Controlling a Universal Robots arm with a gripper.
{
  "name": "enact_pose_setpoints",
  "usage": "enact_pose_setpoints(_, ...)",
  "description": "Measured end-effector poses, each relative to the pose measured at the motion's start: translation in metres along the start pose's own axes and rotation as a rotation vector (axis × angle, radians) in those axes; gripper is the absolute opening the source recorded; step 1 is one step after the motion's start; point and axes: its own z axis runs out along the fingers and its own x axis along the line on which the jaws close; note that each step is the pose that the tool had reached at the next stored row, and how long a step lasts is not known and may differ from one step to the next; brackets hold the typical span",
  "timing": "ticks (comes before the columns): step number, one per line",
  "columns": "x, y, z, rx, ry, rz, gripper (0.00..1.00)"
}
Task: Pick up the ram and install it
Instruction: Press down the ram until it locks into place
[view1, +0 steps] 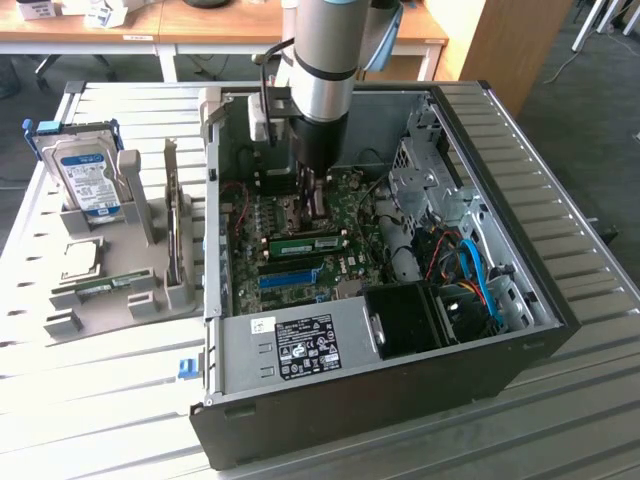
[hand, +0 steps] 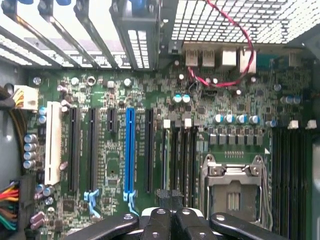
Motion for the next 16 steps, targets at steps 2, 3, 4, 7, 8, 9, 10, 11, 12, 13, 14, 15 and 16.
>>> enact_pose_setpoints(2,0.000,0.0031,0.0001,0.0001,0.0000,0.000,0.11)
enact_pose_setpoints(3,0.000,0.0046,0.0002,0.0001,0.0000,0.000,0.11)
enact_pose_setpoints(4,0.000,0.0061,0.0002,0.0001,0.0000,0.000,0.11)
enact_pose_setpoints(7,0.000,0.0108,0.0004,0.0002,0.0000,0.000,0.11)
enact_pose_setpoints(8,0.000,0.0124,0.0005,0.0001,0.0000,0.000,0.11)
enact_pose_setpoints(9,0.000,0.0140,0.0005,0.0002,0.0000,0.000,0.11)
enact_pose_setpoints(10,0.000,0.0154,0.0006,0.0002,0.0000,0.000,0.11)
enact_pose_setpoints(11,0.000,0.0166,0.0007,0.0002,0.0000,0.000,0.11)
enact_pose_setpoints(12,0.000,0.0176,0.0007,0.0002,-0.0001,0.000,0.11)
enact_pose_setpoints(13,0.000,0.0179,0.0007,0.0002,0.0000,0.000,0.11)
enact_pose_setpoints(14,0.000,0.0179,0.0007,0.0002,0.0000,0.000,0.11)
enact_pose_setpoints(15,0.000,0.0179,0.0007,0.0001,0.0001,0.000,0.11)
enact_pose_setpoints(16,0.000,0.0179,0.0007,0.0002,0.0000,0.000,0.11)
